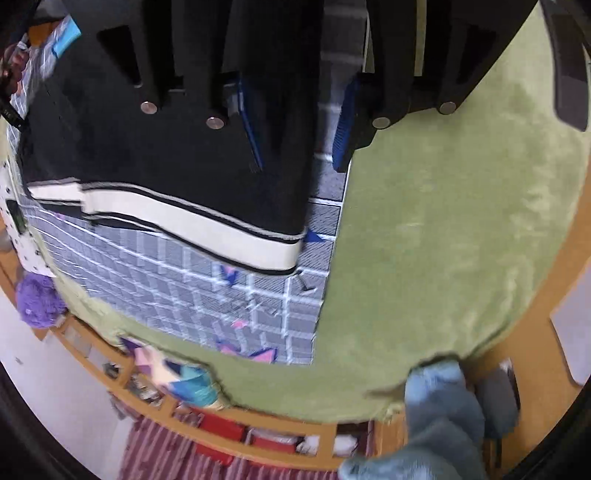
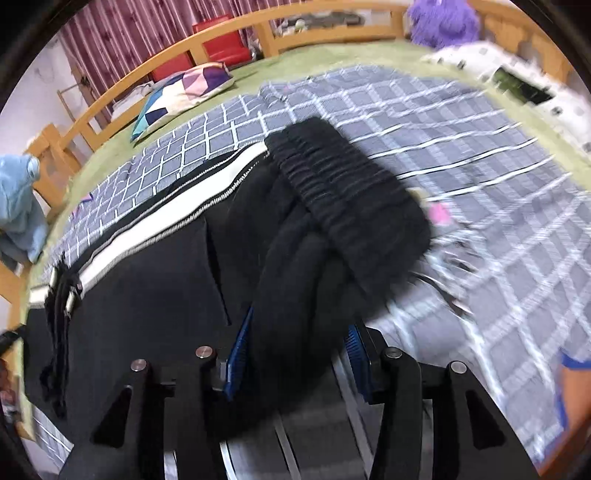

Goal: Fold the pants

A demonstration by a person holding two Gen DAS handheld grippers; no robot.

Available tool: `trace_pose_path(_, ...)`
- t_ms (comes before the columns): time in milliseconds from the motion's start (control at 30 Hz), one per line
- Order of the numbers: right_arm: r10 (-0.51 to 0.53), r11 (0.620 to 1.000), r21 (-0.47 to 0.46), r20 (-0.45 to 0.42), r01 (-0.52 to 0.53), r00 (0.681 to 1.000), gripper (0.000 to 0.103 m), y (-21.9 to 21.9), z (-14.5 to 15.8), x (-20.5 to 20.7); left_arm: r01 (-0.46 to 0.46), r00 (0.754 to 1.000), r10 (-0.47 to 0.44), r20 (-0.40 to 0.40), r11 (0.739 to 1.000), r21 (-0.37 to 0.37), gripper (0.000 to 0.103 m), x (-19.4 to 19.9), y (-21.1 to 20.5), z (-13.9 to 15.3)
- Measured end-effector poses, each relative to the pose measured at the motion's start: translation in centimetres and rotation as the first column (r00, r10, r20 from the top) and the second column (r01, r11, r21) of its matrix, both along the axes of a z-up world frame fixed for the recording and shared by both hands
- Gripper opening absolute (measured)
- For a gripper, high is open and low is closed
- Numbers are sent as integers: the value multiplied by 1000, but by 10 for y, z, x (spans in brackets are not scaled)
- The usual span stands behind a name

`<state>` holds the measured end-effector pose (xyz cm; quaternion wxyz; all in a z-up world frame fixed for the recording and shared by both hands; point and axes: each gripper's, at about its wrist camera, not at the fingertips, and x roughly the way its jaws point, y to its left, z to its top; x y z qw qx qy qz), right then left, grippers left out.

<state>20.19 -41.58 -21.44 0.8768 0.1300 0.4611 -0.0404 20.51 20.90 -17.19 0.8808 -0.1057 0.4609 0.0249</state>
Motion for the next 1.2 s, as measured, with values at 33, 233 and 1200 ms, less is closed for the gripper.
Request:
trace_pose_path(33,-1,1000,-9,4,2,1000,45,6,5,-11,17,999,-17,30,1000,-21,55,-10,-5,9)
trace_pose_path(233,101,995,-6,135,-101,986,47,49,52,-40,110,991,-108,75,994,-21,60,-48,-47,4)
trace_pose_path(1200,528,844,100,14,-526,849,23,299,18,-36,10,1000,-11,-1,966,-258,60,-115,-3,-3)
